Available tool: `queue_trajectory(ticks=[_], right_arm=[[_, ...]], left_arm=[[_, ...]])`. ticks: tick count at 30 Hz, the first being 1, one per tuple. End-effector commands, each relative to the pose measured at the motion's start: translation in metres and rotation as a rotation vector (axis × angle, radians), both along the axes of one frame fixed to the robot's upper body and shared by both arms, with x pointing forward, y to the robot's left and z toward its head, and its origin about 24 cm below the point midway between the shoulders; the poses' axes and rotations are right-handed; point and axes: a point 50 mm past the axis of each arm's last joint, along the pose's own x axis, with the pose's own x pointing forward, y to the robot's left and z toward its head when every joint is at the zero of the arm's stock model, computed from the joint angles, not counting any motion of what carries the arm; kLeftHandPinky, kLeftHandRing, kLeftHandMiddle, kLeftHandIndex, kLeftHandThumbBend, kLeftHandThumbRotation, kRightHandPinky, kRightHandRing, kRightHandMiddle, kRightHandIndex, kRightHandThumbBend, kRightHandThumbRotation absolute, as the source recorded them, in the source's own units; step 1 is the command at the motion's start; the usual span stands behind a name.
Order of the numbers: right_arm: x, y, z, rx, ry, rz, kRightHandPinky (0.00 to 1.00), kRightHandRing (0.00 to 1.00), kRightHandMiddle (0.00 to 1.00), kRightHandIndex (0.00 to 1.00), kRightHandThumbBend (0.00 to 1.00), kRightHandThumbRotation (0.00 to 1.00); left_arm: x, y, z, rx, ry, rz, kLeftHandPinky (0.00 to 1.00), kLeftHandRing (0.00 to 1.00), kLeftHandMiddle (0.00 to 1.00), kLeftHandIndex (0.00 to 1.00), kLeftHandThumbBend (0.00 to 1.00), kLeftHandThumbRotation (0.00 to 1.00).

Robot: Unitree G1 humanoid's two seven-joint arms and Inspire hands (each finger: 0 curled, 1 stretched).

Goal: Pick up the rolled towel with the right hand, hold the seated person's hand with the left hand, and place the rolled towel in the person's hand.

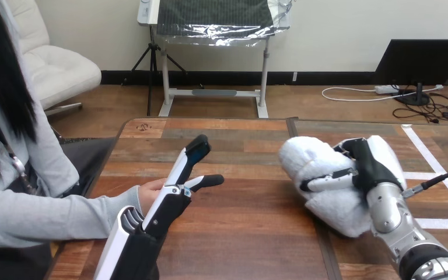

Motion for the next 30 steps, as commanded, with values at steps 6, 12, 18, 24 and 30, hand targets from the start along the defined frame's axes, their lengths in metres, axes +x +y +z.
queue_trajectory(ticks=[6, 12, 18, 24, 30], right_arm=[[0.017, 0.013, 0.031, 0.11, -0.176, 0.05, 0.27, 0.33, 0.46, 0.46, 0.81, 0.0], [0.017, 0.016, 0.033, 0.142, -0.196, 0.069, 0.28, 0.34, 0.47, 0.46, 0.8, 0.0], [0.017, 0.019, 0.034, 0.152, -0.221, 0.086, 0.29, 0.35, 0.47, 0.46, 0.8, 0.0], [0.016, 0.022, 0.036, 0.175, -0.248, 0.095, 0.28, 0.33, 0.45, 0.46, 0.8, 0.0], [0.016, 0.025, 0.037, 0.193, -0.274, 0.101, 0.27, 0.33, 0.45, 0.46, 0.8, 0.0]], left_arm=[[0.009, 0.008, 0.006, 0.078, -0.032, 0.027, 0.86, 0.93, 0.98, 0.93, 1.0, 0.54], [0.01, 0.011, 0.006, 0.116, -0.021, 0.039, 0.88, 0.95, 0.99, 0.94, 1.0, 0.44], [0.01, 0.015, 0.009, 0.194, -0.038, 0.108, 0.85, 0.94, 0.99, 0.93, 1.0, 0.42], [0.011, 0.021, 0.011, 0.245, -0.044, 0.146, 0.83, 0.93, 0.97, 0.92, 1.0, 0.38], [0.013, 0.031, 0.013, 0.332, -0.036, 0.197, 0.82, 0.91, 0.95, 0.91, 1.0, 0.35]])
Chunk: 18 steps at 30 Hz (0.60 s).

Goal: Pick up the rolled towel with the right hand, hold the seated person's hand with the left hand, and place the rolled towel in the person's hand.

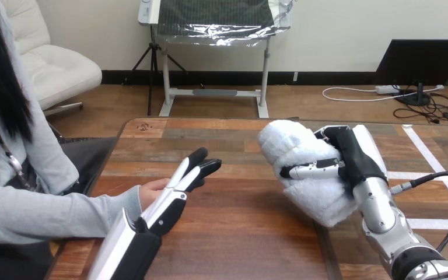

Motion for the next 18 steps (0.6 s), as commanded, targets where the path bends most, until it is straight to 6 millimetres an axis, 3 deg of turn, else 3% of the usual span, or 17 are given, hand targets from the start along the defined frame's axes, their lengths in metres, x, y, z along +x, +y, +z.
queue_trajectory(ticks=[1, 18], right_arm=[[0.014, 0.01, 0.029, 0.056, -0.156, 0.014, 0.27, 0.33, 0.46, 0.46, 0.79, 0.0], [0.011, 0.015, 0.032, 0.154, -0.231, 0.031, 0.27, 0.32, 0.46, 0.46, 0.79, 0.0]], left_arm=[[0.009, 0.012, 0.017, 0.068, -0.082, 0.06, 0.81, 0.91, 0.95, 0.91, 1.0, 0.35], [0.022, 0.042, 0.025, 0.256, -0.083, 0.196, 0.79, 0.9, 0.94, 0.91, 1.0, 0.24]])
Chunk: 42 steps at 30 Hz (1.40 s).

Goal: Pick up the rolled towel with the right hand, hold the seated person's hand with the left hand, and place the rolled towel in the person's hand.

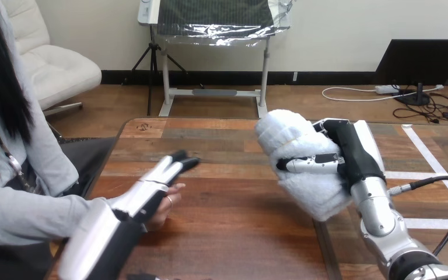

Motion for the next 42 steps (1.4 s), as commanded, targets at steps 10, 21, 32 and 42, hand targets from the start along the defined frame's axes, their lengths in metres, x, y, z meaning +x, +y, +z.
queue_trajectory(ticks=[10, 21, 32, 42], right_arm=[[0.013, 0.009, 0.03, 0.079, -0.167, 0.019, 0.26, 0.32, 0.46, 0.46, 0.79, 0.0], [0.01, 0.01, 0.03, 0.09, -0.194, 0.024, 0.27, 0.33, 0.46, 0.46, 0.78, 0.0], [0.007, 0.009, 0.028, 0.08, -0.221, 0.005, 0.27, 0.33, 0.46, 0.47, 0.79, 0.0], [0.004, 0.009, 0.026, 0.092, -0.229, 0.011, 0.27, 0.33, 0.45, 0.47, 0.79, 0.0]], left_arm=[[0.021, 0.026, 0.019, 0.089, -0.057, 0.077, 0.8, 0.89, 0.93, 0.91, 1.0, 0.19], [0.03, 0.037, 0.022, 0.147, -0.051, 0.109, 0.83, 0.9, 0.94, 0.92, 1.0, 0.17], [0.042, 0.046, 0.024, 0.212, -0.023, 0.139, 0.85, 0.91, 0.93, 0.93, 1.0, 0.22], [0.051, 0.053, 0.023, 0.253, 0.014, 0.153, 0.83, 0.91, 0.92, 0.92, 1.0, 0.19]])
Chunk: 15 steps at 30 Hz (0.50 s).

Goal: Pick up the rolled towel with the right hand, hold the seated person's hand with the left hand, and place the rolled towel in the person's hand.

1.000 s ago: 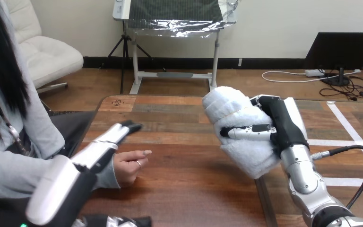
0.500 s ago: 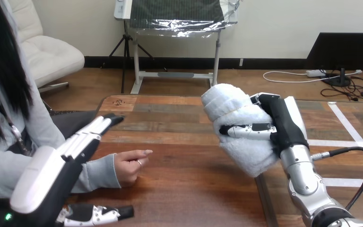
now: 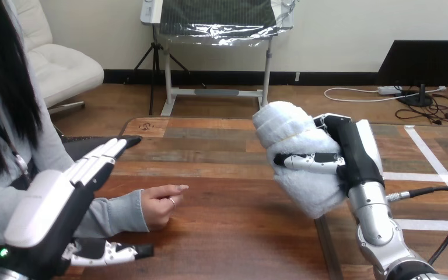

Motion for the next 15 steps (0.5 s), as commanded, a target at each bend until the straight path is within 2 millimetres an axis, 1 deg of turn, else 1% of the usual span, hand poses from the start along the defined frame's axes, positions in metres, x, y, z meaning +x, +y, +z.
queue_trajectory(ticks=[1, 8, 15], right_arm=[[0.013, 0.008, 0.029, 0.034, -0.15, 0.023, 0.27, 0.33, 0.45, 0.47, 0.79, 0.0], [0.011, 0.008, 0.029, 0.051, -0.169, 0.035, 0.27, 0.32, 0.43, 0.47, 0.78, 0.0], [0.01, 0.008, 0.03, 0.066, -0.191, 0.041, 0.28, 0.32, 0.44, 0.47, 0.79, 0.0]], left_arm=[[0.018, 0.001, 0.011, 0.042, -0.038, -0.023, 0.83, 0.91, 0.92, 0.91, 1.0, 0.19], [0.025, 0.006, 0.01, 0.087, -0.008, -0.015, 0.82, 0.91, 0.91, 0.91, 1.0, 0.16], [0.033, 0.01, 0.008, 0.134, 0.036, -0.012, 0.83, 0.91, 0.91, 0.9, 1.0, 0.17]])
